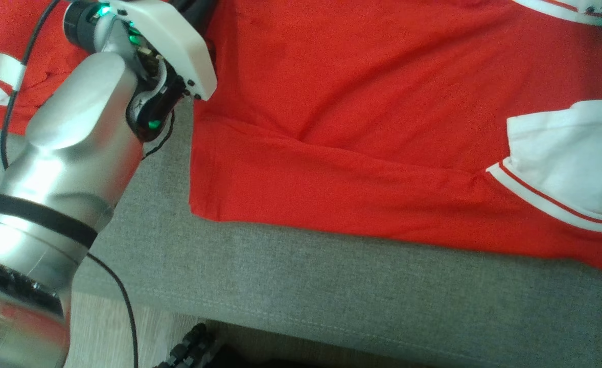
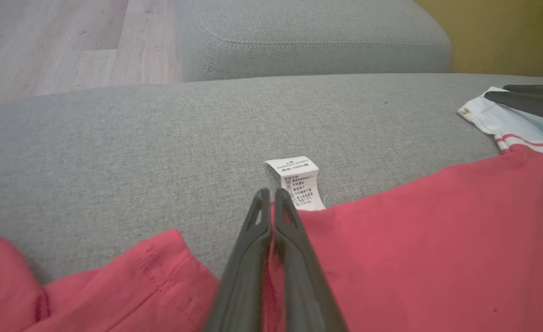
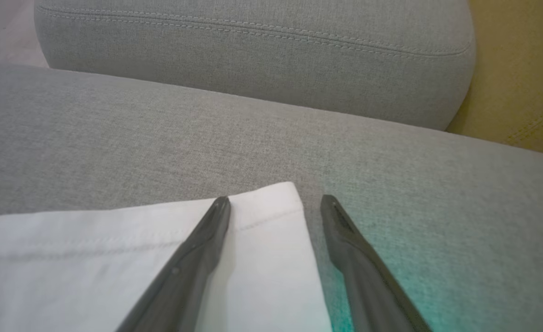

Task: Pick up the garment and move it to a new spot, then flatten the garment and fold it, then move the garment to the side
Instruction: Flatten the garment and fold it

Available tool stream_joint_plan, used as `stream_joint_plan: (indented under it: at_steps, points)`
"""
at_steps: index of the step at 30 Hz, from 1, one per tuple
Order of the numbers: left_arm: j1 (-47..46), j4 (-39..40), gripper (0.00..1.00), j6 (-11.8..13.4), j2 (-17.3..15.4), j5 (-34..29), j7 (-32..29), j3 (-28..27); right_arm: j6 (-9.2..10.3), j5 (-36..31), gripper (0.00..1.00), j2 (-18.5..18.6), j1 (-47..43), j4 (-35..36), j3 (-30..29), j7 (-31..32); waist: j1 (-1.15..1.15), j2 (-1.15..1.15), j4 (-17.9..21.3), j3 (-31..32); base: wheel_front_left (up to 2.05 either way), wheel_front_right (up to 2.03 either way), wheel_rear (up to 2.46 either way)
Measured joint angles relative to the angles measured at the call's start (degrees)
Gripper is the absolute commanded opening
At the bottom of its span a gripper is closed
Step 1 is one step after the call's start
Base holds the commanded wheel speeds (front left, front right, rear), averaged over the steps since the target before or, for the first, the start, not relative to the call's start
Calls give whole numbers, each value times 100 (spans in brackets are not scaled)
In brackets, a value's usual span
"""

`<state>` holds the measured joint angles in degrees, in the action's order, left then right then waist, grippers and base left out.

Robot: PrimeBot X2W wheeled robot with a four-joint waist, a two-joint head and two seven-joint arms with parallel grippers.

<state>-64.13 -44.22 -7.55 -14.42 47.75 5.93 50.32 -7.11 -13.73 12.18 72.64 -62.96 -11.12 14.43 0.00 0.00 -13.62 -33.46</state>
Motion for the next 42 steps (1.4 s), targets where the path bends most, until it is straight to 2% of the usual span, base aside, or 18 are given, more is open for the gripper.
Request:
stream_joint_plan:
  at_steps: [1,2,6,14,19,24,28,32,37,42]
  points:
    - [-9,-11,0,0,5,48,24,47,0,-98,41,-3,29,-1,-52,59,0,0,-10,-9,0,0,0]
    - [-15,-32,0,0,10,88,40,82,0,-172,0,-15,52,-1,-102,88,0,0,-13,-12,0,0,0]
    - [-58,-103,0,1,7,209,118,137,0,-313,0,-110,62,22,-331,46,0,0,13,-1,0,0,0]
    - [-133,-436,0,0,-14,283,506,146,0,-619,0,-175,54,400,-827,-939,0,0,211,98,0,0,0]
    - [-301,-624,0,0,-24,271,735,88,0,-721,0,-296,59,435,-1137,-1279,0,0,415,204,0,0,0]
    - [-319,-776,0,9,-66,120,832,-58,0,-720,0,-426,62,304,-1141,-1753,0,0,666,303,0,0,0]
    - [-198,-733,0,104,-154,-24,836,-344,0,-320,0,-506,62,60,-1025,-2214,0,0,866,437,0,0,0]
    - [241,-483,0,205,-276,-252,837,-747,0,158,0,-600,30,-191,-673,-2576,0,0,1047,651,0,0,0]
    - [946,-393,0,259,-297,-467,837,-1015,0,816,0,-658,-298,-255,-175,-2764,0,0,1193,939,0,0,0]
    - [1719,-218,0,311,-287,-703,837,-1413,0,2035,0,-760,-1200,110,466,-2824,0,0,1378,1307,0,0,0]
